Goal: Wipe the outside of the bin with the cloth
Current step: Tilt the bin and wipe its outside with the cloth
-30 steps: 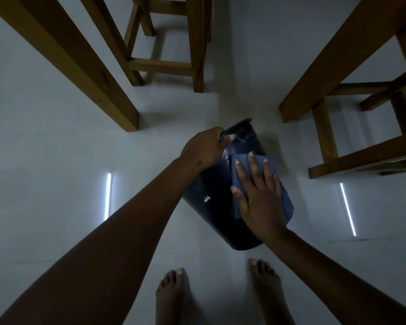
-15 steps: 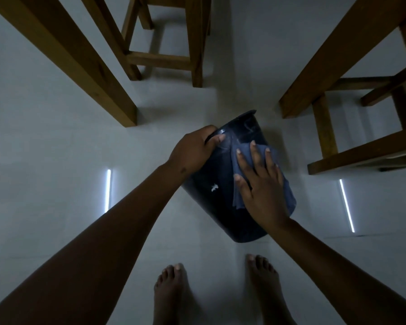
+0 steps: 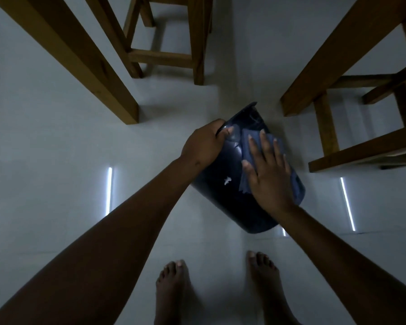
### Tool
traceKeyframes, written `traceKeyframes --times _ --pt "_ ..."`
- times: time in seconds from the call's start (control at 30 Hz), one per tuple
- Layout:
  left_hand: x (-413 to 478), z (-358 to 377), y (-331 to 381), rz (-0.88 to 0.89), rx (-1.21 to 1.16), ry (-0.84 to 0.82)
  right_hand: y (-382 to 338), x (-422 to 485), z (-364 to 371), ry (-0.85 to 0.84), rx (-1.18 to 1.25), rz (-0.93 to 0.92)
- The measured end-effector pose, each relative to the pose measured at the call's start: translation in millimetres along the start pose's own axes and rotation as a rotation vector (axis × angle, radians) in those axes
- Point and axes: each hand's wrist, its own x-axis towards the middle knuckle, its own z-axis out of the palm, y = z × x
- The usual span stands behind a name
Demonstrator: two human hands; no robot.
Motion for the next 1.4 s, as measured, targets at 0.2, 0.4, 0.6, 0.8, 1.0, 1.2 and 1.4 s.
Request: traceKeyframes --times 0.2,0.4,0.6,0.8,1.0,1.2,1.4 --pt "0 -2 -6 -0.033 0.010 0.016 -11 -41 10 0.001 -0.089 0.025" --pt "6 0 3 -0.012 0.015 0.019 -4 0 -1 0.001 -0.021 -0.026" --pt "2 0 1 -0.042 0.020 0.026 -6 -21 3 0.008 0.026 0.089" --pt "13 -6 16 -0.059 0.005 0.004 -13 -20 3 -0.009 -0.008 -0.039" --pt "-2 -24 -6 -0.021 -0.001 -0.111 9 10 -8 -0.039 0.116 0.040" --pt "4 -11 -7 0.035 0.042 0.019 -21 -36 11 -0.015 -0.104 0.025" --pt "15 -10 -1 0.028 0.063 -0.017 -9 9 -1 -0.004 -0.040 -0.010"
